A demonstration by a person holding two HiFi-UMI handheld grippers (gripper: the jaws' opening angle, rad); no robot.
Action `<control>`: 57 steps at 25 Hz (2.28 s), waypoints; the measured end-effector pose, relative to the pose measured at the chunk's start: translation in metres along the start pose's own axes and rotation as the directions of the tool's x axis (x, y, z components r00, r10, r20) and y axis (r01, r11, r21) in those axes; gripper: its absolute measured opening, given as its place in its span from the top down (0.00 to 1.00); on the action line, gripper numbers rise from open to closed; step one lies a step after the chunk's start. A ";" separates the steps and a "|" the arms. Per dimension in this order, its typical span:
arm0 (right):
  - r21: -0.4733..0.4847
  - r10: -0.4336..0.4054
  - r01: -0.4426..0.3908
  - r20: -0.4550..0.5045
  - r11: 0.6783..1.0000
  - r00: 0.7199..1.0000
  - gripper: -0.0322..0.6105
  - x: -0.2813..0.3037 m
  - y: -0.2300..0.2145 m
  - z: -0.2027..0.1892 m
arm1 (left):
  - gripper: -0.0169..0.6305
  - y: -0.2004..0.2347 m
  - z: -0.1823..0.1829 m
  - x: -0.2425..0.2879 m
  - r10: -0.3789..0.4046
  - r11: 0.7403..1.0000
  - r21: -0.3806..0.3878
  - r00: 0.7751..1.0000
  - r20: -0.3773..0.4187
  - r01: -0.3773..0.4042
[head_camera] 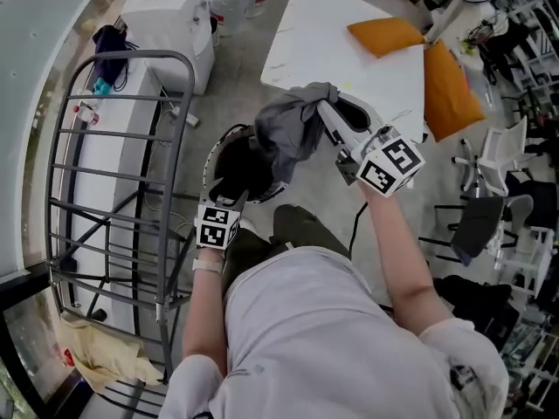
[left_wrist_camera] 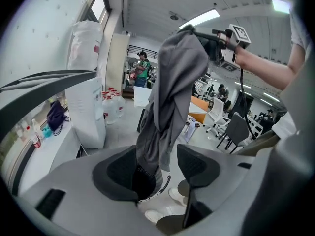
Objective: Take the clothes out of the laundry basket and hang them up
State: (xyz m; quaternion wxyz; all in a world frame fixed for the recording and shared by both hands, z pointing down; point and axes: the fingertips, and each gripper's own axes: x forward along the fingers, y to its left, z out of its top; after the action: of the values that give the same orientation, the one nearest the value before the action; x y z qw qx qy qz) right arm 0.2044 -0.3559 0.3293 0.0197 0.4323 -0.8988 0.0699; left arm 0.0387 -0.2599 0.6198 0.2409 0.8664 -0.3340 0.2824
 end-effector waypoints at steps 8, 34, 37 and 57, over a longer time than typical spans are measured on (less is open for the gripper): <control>-0.021 0.058 -0.056 0.140 0.998 0.988 0.86 0.001 0.044 0.077 | 0.52 -0.024 0.009 0.034 -0.142 0.990 -0.005 0.990 0.003 0.142; -0.025 0.077 -0.076 0.050 0.997 0.996 0.86 0.008 0.010 0.068 | 0.94 0.044 -0.022 -0.103 0.496 0.846 -0.294 0.858 0.133 -0.444; -0.044 0.093 -0.093 -0.007 0.995 0.996 0.86 0.010 -0.003 0.045 | 0.94 0.046 -0.022 -0.150 0.621 0.763 -0.348 0.768 0.159 -0.545; -0.194 0.472 -0.462 0.005 0.865 0.882 0.86 0.032 0.087 0.009 | 0.94 -0.088 -0.021 -0.391 0.994 0.109 -0.353 0.093 0.062 -0.929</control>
State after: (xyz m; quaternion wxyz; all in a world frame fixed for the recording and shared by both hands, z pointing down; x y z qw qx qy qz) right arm 0.1167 -0.3288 0.3140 0.0193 0.2000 -0.9793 -0.0235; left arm -0.1472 -0.0157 0.3606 0.0397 0.4268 -0.8804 0.2030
